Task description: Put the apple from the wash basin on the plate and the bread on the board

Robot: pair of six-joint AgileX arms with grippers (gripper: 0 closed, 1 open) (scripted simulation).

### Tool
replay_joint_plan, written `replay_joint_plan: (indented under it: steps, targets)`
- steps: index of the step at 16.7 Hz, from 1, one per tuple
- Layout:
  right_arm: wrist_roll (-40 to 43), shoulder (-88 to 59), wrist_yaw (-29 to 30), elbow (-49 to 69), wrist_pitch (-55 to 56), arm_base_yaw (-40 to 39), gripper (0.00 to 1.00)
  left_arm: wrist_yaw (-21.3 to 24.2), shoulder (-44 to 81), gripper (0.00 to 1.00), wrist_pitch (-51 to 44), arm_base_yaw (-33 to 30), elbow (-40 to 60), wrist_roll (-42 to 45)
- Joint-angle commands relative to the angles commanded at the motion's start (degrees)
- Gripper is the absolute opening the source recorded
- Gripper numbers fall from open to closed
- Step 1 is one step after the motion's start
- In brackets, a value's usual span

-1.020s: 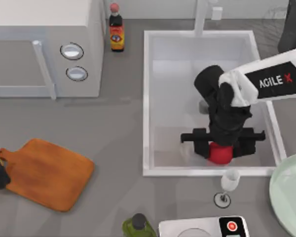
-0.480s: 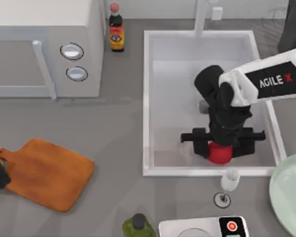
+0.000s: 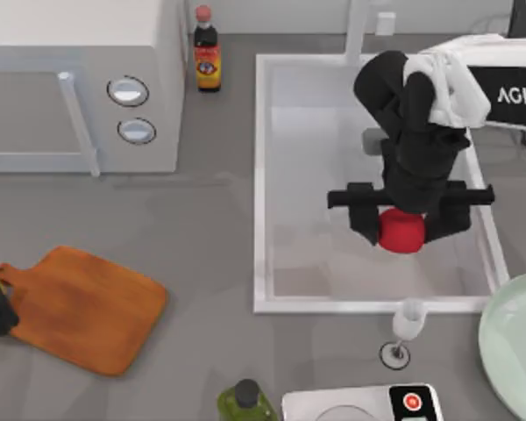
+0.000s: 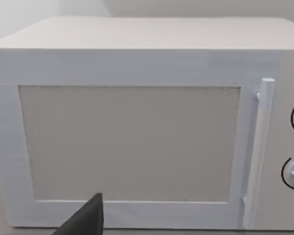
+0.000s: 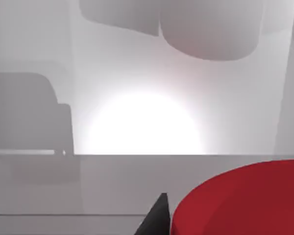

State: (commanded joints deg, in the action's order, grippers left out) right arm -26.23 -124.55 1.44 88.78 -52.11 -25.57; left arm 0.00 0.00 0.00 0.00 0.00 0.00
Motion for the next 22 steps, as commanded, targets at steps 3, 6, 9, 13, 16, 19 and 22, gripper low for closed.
replay_joint_plan:
  steps: [3,6,9,13,16,19,22]
  targets:
    - [0.04,1.21,-0.01,0.68,-1.4,0.03,0.0,0.0,0.0,1.0,0.0,0.0,0.0,0.0]
    - [-0.05,1.03,-0.04,0.57,-1.25,0.0,0.0,0.0,0.0,1.0,0.0,0.0,0.0,0.0]
    - [0.87,3.84,0.01,0.69,-1.78,0.87,0.0,0.0,0.0,1.0,0.0,0.0,0.0,0.0]
    - [3.68,10.86,-0.15,-2.78,-3.63,3.58,0.0,0.0,0.0,1.0,0.0,0.0,0.0,0.0]
    - [6.57,17.4,-0.33,-7.16,-5.61,6.45,0.0,0.0,0.0,1.0,0.0,0.0,0.0,0.0]
    - [9.78,24.26,-0.52,-12.23,-7.99,9.66,0.0,0.0,0.0,1.0,0.0,0.0,0.0,0.0]
    - [12.97,30.77,-0.77,-17.45,-10.63,12.86,0.0,0.0,0.0,1.0,0.0,0.0,0.0,0.0]
